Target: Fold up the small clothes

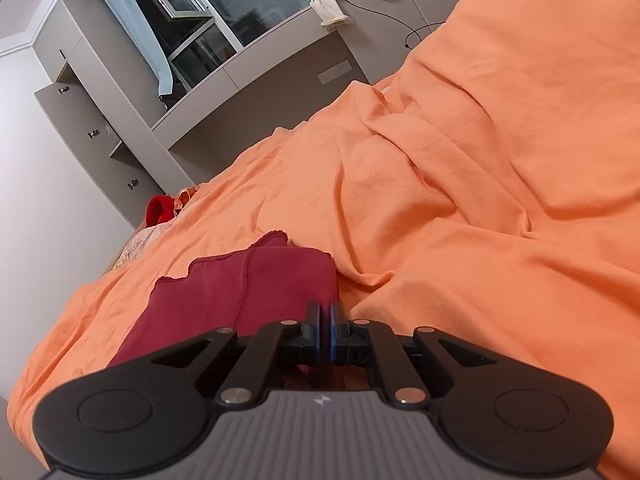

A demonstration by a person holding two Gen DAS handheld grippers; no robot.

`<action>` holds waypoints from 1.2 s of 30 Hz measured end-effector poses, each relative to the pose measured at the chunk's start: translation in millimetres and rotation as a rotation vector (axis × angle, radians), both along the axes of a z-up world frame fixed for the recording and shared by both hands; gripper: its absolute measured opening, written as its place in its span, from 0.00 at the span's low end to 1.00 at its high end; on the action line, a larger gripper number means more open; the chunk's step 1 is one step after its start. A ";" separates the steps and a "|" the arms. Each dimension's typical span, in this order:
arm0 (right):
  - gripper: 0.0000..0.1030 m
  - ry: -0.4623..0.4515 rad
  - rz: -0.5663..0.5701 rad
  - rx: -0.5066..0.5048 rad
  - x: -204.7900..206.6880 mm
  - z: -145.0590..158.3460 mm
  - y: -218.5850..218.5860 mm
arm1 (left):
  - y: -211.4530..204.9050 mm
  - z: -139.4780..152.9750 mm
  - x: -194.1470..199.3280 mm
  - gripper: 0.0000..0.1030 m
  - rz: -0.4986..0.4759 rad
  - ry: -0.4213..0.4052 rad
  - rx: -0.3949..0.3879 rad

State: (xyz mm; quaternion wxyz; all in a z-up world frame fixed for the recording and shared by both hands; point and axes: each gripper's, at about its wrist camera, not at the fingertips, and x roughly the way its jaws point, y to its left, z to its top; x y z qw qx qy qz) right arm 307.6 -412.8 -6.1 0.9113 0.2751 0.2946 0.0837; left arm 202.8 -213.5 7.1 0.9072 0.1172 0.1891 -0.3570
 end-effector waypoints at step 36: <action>1.00 -0.061 0.139 -0.257 -49.1 17.3 35.6 | 144.9 -20.0 96.3 0.99 0.491 0.261 -0.264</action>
